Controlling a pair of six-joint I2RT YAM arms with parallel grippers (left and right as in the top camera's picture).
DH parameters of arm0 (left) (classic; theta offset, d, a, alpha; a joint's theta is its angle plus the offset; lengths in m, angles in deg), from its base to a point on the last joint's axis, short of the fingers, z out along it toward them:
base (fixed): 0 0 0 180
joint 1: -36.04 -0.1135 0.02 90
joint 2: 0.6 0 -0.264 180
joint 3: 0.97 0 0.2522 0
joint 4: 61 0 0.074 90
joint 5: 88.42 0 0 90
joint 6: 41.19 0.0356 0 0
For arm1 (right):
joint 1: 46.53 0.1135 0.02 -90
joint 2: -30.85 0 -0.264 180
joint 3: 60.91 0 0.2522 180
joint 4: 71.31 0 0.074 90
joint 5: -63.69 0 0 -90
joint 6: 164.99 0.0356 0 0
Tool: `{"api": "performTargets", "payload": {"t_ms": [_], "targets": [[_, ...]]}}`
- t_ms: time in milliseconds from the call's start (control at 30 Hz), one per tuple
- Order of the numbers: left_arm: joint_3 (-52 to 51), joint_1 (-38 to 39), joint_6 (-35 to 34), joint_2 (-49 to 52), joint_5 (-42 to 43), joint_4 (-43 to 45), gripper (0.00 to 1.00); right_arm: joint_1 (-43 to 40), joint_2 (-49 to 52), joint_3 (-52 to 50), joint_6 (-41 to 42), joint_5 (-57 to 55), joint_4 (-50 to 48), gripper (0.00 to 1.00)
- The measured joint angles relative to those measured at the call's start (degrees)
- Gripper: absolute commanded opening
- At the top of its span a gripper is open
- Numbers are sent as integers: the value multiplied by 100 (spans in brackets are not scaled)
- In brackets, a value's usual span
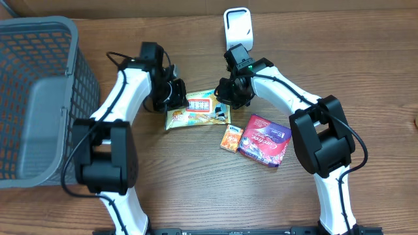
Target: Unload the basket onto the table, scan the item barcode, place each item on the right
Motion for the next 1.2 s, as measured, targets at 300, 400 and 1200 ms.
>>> {"api": "performTargets", "payload": {"t_ms": [300,400,1200], "targets": [[31,-57,-540,319,-1939,-590,4,-13,0,0,2,-39,72,4],[291,-208,-682,376,-2457,-994,4,-48,0,0,2,-116,103,4],[710,404,-811,472,-944,-61,4,323,-457,321,-284,321,166,4]]}}
